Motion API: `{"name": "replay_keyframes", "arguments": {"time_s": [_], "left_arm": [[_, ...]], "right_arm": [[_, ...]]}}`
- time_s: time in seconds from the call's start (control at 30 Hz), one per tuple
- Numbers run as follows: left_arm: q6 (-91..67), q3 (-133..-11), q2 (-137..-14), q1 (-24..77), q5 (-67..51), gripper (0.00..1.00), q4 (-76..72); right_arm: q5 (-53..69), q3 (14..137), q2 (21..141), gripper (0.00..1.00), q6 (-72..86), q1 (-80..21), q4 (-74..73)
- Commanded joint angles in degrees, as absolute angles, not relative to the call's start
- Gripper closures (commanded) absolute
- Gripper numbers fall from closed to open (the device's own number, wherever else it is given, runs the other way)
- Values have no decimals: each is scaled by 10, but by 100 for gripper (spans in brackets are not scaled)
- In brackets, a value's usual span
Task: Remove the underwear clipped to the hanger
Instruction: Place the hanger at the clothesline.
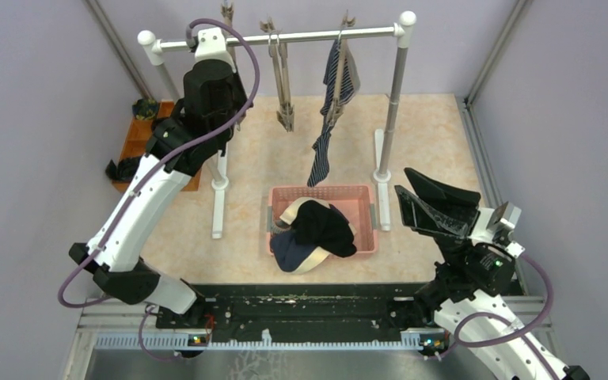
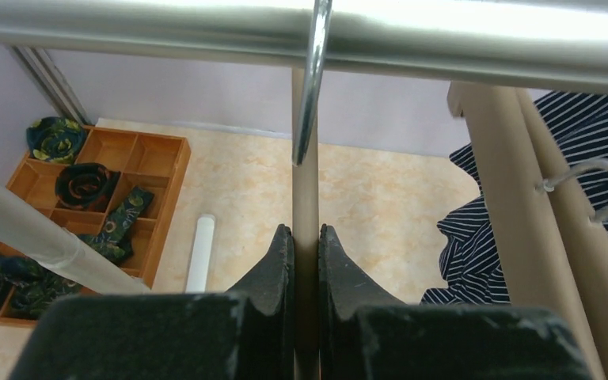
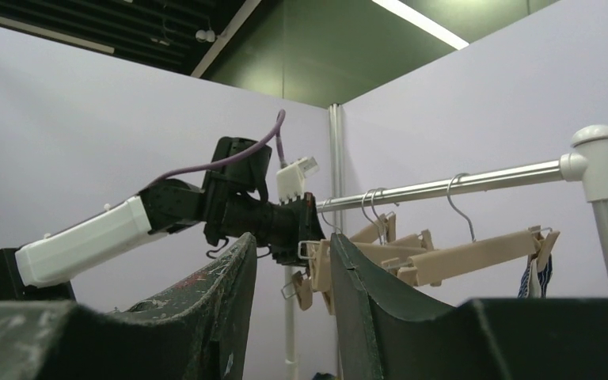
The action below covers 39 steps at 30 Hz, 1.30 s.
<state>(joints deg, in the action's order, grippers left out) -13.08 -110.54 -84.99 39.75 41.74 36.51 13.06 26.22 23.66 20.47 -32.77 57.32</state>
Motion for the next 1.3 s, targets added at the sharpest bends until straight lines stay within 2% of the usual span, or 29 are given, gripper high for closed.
{"name": "replay_keyframes", "arguments": {"time_s": [0.0, 0.4, 0.77, 0.87, 0.9, 1.0, 1.07, 1.13, 1.27], "left_arm": [[-165, -1085, -846, 377, 370, 100, 389], [-160, -1029, -814, 350, 324, 100, 362], [-143, -1083, -841, 337, 302, 98, 365], [-145, -1070, -841, 337, 283, 72, 361], [-145, -1065, -839, 337, 279, 67, 359], [-143, -1048, -825, 337, 276, 58, 347], [-142, -1038, -808, 337, 268, 46, 334], [-141, -1027, -794, 337, 262, 39, 326], [-145, -1003, -767, 337, 260, 32, 323]], "right_arm": [[119, 264, 221, 60, 191, -325, 574], [121, 262, 234, 60, 195, -325, 582], [120, 261, 239, 60, 193, -325, 586], [122, 263, 242, 61, 190, -325, 584], [122, 264, 243, 61, 189, -325, 582], [123, 265, 247, 61, 188, -325, 582], [125, 265, 251, 62, 190, -325, 585], [128, 265, 256, 62, 193, -325, 589], [138, 267, 268, 62, 199, -325, 596]]}}
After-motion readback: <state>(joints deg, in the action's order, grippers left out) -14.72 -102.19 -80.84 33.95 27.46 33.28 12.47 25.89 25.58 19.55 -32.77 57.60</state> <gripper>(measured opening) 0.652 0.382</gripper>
